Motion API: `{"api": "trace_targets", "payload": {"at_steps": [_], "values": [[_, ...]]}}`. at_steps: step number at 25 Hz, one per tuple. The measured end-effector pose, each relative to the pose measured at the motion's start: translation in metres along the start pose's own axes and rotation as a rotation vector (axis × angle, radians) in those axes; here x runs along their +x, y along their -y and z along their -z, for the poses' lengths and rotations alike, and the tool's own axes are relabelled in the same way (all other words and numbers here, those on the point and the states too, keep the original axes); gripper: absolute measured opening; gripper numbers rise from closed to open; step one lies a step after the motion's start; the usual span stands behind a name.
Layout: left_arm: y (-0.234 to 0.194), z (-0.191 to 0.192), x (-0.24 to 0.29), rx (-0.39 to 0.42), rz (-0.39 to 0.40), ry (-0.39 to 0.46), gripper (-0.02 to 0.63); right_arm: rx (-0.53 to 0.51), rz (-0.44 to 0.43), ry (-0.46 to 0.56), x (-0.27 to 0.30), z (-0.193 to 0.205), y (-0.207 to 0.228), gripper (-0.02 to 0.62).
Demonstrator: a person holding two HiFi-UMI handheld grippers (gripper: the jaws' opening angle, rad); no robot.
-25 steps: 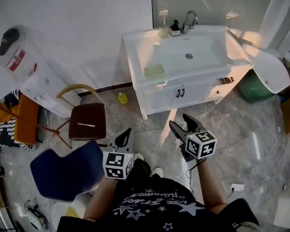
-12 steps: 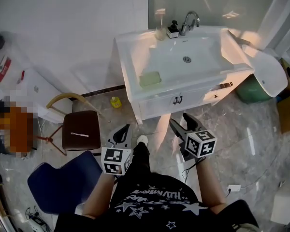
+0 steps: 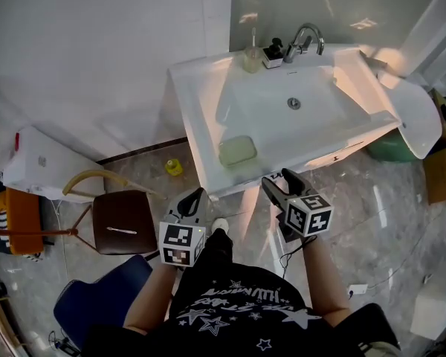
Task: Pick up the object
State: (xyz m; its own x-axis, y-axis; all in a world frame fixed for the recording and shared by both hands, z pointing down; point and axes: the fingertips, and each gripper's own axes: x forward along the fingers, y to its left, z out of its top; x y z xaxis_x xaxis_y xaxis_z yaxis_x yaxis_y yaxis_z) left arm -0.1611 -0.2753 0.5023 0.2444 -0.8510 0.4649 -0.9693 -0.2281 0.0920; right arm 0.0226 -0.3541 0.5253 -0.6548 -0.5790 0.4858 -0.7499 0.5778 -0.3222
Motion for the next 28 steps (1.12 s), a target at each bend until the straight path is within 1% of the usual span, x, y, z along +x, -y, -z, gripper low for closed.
{"api": "trace_targets", "payload": {"at_steps": [2, 4, 7, 10, 15, 21, 28], "values": [[-0.018, -0.003, 0.016, 0.004, 0.002, -0.009, 0.015, -0.009, 0.010, -0.017, 0.025, -0.009, 0.005, 0.293], [-0.034, -0.005, 0.030, -0.009, 0.007, -0.020, 0.015, -0.032, 0.028, -0.043, 0.048, -0.017, 0.011, 0.290], [-0.052, -0.006, 0.048, -0.022, 0.014, -0.046, 0.015, -0.068, 0.059, -0.084, 0.079, -0.027, 0.022, 0.248], [-0.065, -0.010, 0.061, -0.043, 0.026, -0.082, 0.015, -0.092, 0.075, -0.138, 0.108, -0.030, 0.032, 0.239], [-0.082, -0.011, 0.084, -0.058, 0.038, -0.102, 0.015, -0.123, 0.090, -0.241, 0.146, -0.022, 0.045, 0.206], [-0.088, -0.008, 0.103, -0.072, 0.054, -0.122, 0.015, -0.163, 0.084, -0.355, 0.174, -0.005, 0.054, 0.154], [-0.091, -0.003, 0.110, -0.084, 0.062, -0.141, 0.015, -0.146, 0.084, -0.451, 0.191, 0.013, 0.062, 0.112]]}}
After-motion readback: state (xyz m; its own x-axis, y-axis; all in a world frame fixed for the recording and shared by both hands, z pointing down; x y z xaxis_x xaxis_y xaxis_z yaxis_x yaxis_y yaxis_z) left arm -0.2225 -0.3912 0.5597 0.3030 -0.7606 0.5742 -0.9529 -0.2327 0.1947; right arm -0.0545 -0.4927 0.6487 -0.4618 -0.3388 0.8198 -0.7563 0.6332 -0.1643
